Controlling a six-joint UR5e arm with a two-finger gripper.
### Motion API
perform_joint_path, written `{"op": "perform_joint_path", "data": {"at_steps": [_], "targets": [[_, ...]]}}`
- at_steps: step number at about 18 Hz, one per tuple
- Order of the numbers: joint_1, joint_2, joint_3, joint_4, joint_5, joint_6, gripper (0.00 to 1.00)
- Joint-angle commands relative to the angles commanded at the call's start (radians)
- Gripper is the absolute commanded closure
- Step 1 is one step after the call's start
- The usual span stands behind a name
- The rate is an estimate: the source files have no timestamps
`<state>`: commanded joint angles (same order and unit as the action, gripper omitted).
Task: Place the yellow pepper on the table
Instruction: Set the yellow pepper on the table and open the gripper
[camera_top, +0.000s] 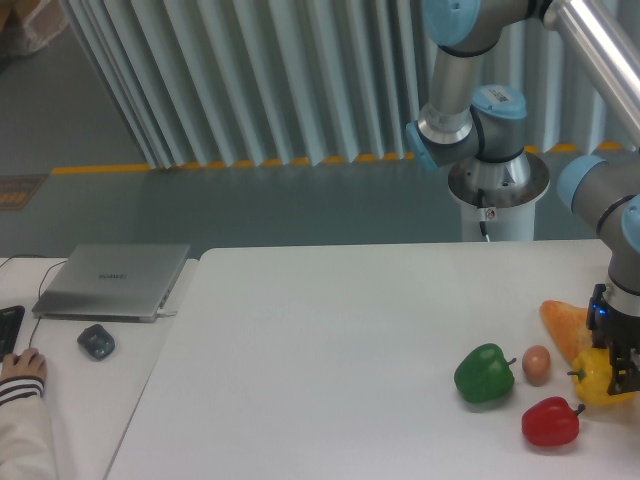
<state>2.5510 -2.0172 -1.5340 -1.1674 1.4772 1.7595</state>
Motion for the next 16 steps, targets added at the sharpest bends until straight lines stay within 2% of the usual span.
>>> {"op": "perform_joint_path", "data": {"at_steps": [3, 4, 8, 9, 11, 16], "targets": [[0.000, 0.002, 0.002, 0.000, 0.003, 0.012, 0.38], [0.000, 0.003, 0.002, 0.000, 0.011, 0.014, 0.25], [-0.002, 0.003, 0.002, 0.002, 0.037, 0.020, 0.18], [-0.002, 0.003, 0.002, 0.002, 0.037, 0.020, 0.07], [-0.002, 0.003, 0.002, 0.002, 0.035, 0.020, 0.00], [0.021, 0.052, 0.002, -0.020, 0.066, 0.020, 0.00]]}}
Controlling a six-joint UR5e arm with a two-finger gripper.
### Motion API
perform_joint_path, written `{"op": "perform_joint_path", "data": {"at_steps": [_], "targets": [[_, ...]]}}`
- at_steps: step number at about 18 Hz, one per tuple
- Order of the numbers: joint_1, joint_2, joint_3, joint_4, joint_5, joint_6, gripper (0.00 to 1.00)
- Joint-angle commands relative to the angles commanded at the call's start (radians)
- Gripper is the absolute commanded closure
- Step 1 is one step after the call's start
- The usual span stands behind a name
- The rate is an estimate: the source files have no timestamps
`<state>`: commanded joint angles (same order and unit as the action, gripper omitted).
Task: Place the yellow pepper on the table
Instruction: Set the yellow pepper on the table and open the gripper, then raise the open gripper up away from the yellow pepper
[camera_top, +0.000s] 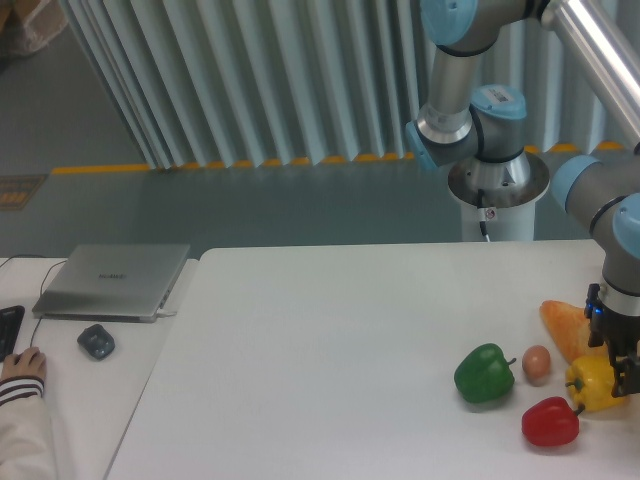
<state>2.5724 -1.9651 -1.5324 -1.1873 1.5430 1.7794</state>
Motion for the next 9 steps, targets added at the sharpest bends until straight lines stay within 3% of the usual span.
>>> {"op": "perform_joint_path", "data": {"at_steps": [9], "targets": [[0.038, 0.106, 0.000, -0.072, 0.052, -0.031, 0.00]]}}
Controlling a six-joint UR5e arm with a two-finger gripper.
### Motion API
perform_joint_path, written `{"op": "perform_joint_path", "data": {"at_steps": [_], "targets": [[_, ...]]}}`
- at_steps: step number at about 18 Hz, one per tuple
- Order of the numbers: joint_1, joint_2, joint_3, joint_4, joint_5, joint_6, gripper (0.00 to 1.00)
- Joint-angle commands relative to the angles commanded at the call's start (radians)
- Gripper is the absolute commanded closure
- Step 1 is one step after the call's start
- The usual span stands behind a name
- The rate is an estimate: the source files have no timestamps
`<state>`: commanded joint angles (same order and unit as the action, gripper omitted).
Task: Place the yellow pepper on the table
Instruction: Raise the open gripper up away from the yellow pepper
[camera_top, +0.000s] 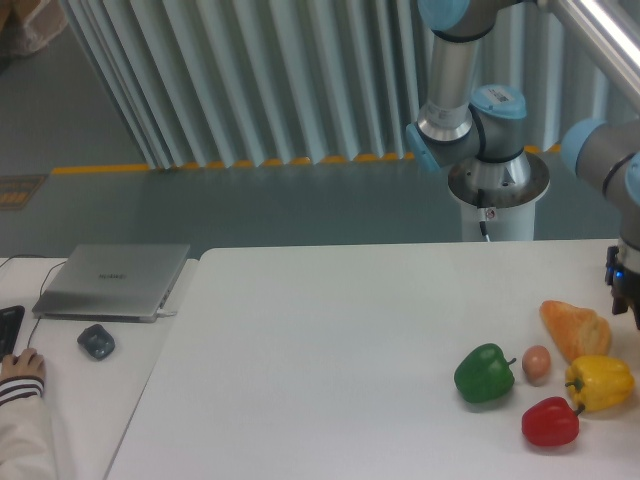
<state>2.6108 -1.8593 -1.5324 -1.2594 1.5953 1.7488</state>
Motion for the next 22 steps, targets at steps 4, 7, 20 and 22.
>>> {"op": "perform_joint_path", "data": {"at_steps": [4, 7, 20, 22], "targets": [[0.006, 0.024, 0.003, -0.006, -0.002, -0.003, 0.00], [0.006, 0.064, 0.020, -0.070, -0.002, 0.001, 0.00], [0.040, 0.158, 0.043, -0.245, 0.012, -0.003, 0.00], [0.055, 0.172, 0.032, -0.245, 0.015, -0.002, 0.00]]}}
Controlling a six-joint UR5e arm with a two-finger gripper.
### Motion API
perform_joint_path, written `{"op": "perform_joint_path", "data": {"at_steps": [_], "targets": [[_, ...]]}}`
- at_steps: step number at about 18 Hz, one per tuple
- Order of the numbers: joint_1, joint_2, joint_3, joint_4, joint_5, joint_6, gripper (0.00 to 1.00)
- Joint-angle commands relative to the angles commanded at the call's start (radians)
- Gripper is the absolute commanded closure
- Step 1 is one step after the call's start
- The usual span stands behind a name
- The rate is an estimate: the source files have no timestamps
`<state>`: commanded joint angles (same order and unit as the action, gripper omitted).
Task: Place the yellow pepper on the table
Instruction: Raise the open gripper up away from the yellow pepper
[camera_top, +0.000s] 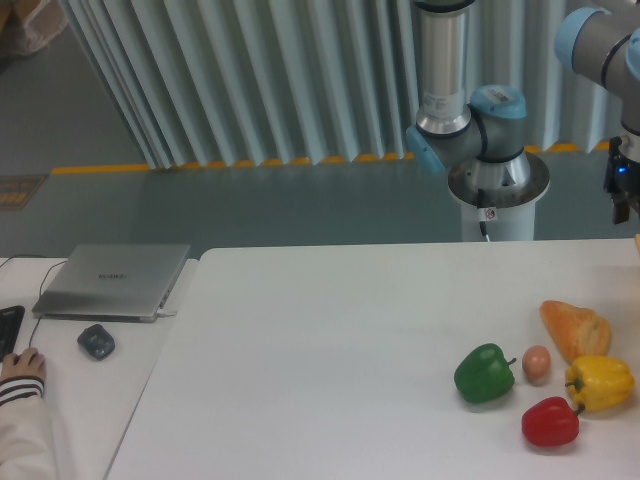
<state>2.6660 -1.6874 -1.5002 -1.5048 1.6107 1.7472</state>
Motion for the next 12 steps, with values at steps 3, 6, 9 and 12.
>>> {"op": "perform_joint_path", "data": {"at_steps": [3, 6, 9, 12], "targets": [[0.011, 0.011, -0.012, -0.005, 0.002, 0.002, 0.00], [0.023, 0.012, -0.012, -0.006, 0.003, 0.000, 0.00], [0.026, 0.017, -0.017, -0.008, 0.003, 0.000, 0.00], [0.041, 0.020, -0.028, -0.008, 0.003, 0.000, 0.00]]}}
